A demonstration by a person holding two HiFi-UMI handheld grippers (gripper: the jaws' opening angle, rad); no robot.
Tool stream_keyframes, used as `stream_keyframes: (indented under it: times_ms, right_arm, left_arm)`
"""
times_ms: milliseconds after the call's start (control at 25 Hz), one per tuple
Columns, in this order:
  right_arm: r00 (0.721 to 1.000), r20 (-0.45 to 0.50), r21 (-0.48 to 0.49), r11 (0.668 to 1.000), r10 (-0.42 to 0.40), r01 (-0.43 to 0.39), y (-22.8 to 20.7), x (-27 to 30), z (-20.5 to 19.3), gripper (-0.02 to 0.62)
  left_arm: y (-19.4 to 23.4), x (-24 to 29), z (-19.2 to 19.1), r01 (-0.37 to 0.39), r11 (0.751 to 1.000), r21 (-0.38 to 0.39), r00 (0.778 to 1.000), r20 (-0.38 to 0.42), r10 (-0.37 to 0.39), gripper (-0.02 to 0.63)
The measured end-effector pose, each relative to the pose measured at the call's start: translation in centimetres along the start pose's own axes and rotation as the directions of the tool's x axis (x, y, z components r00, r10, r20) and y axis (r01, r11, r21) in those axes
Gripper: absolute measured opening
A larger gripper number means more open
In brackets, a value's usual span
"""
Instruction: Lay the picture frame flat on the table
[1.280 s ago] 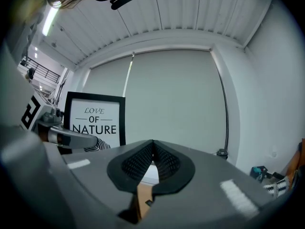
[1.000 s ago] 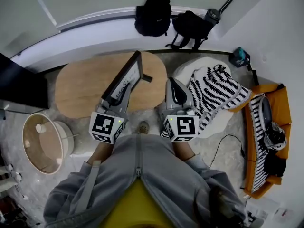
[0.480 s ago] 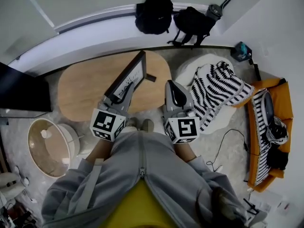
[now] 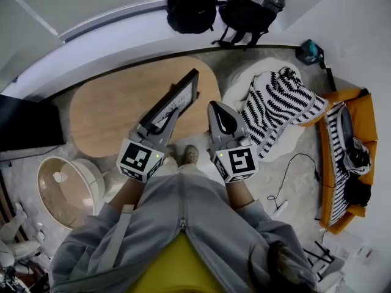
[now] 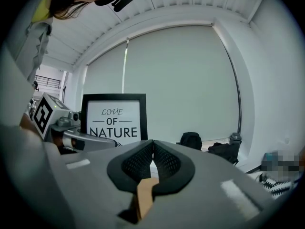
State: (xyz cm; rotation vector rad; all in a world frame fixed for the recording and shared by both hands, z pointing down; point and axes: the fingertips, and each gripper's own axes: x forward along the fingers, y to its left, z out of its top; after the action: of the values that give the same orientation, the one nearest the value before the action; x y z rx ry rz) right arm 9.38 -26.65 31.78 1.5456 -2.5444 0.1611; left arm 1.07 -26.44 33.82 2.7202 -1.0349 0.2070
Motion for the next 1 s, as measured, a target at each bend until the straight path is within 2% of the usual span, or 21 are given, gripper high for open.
stream_keyframes:
  times_ms: [200,440,600,800,1000]
  right_arm:
    - [0.998,-0.044,0.019,0.999,0.040,-0.039,-1.1,1.2,-2.3,0.067]
    - [0.985,-0.077,0.109,0.983,0.156,-0.147,-0.7,1.6,-5.6,0.110]
    - [0.973,-0.088,0.134,0.971,0.213,-0.200,-0.7,1.6,-8.2,0.130]
    - [0.954,-0.095,0.162,0.950,0.285,-0.267,-0.8,2.0,-11.2,0.144]
    - [0.915,-0.101,0.204,0.908,0.391,-0.366,-0.7,2.0,-14.3,0.144]
  left_arm:
    - [-0.7,1.7,-1.3,0.061,0.998,0.003,0.998,-0.025,-0.061,0.011]
    - [-1.2,2.6,-3.4,0.115,0.993,-0.032,0.992,-0.057,-0.117,0.011]
    - [-1.5,3.0,-5.3,0.150,0.987,-0.063,0.986,-0.063,-0.154,0.011]
    - [-1.7,3.4,-8.8,0.231,0.970,-0.071,0.970,-0.060,-0.236,0.011]
    - [-2.1,4.1,-11.8,0.328,0.940,-0.095,0.937,-0.090,-0.337,0.011]
